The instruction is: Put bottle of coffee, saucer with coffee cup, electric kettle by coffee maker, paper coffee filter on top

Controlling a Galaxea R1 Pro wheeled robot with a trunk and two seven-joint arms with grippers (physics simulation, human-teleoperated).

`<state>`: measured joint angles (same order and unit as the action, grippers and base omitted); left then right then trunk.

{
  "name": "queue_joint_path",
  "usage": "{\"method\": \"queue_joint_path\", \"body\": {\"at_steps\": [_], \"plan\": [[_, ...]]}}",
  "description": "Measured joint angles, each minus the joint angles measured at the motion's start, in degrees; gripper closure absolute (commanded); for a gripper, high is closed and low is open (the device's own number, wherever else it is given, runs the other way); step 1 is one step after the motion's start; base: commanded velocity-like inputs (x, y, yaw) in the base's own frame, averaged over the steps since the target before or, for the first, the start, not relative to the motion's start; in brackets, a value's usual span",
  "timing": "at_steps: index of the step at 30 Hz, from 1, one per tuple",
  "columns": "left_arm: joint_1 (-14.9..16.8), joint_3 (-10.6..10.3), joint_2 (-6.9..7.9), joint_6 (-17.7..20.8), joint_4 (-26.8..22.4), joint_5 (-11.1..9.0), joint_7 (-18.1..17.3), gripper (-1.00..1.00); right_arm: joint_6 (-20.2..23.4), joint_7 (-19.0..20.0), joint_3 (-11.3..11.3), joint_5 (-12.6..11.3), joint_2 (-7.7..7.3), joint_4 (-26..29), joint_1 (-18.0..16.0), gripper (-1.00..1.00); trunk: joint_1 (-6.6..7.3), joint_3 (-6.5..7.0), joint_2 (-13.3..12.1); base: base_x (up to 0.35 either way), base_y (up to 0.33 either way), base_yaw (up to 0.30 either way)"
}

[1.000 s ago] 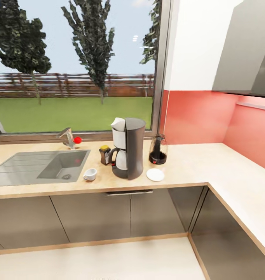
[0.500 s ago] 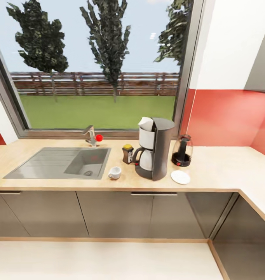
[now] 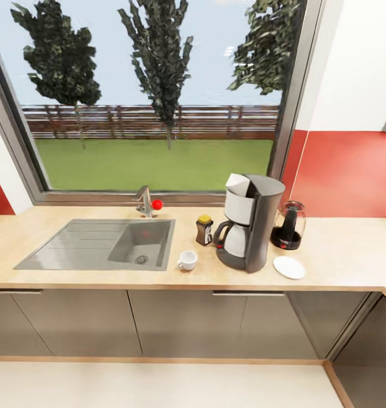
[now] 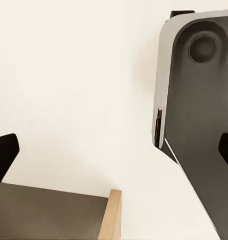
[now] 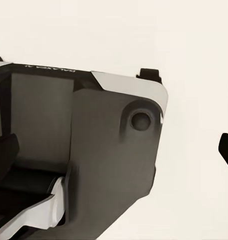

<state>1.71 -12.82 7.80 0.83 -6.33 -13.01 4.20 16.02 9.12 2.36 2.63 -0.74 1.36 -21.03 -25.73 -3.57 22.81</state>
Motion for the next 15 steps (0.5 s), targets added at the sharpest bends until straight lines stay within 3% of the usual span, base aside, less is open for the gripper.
{"method": "queue_joint_path", "body": {"at_steps": [6,9,15], "plan": [[-0.03,-0.19,0.08,0.05,0.13,0.11,-0.02,-1.0,-0.42,0.0,-0.02,-0.1,-0.03,0.07,-0.02,-1.0,-0.02,0.0,0.0,0.092,0.077,0.0],[-0.05,-0.27,0.1,0.1,0.16,0.16,-0.02,-1.0,-3.13,0.04,-0.14,-0.15,0.02,0.79,0.0,-1.0,-0.02,0.0,0.0,0.014,0.012,0.0],[0.01,-0.36,0.27,0.12,0.12,0.18,-0.02,-1.0,-17.01,0.15,-0.29,-0.23,0.52,5.2,-0.01,-1.0,-0.02,0.01,0.0,0.004,0.003,0.0]]}}
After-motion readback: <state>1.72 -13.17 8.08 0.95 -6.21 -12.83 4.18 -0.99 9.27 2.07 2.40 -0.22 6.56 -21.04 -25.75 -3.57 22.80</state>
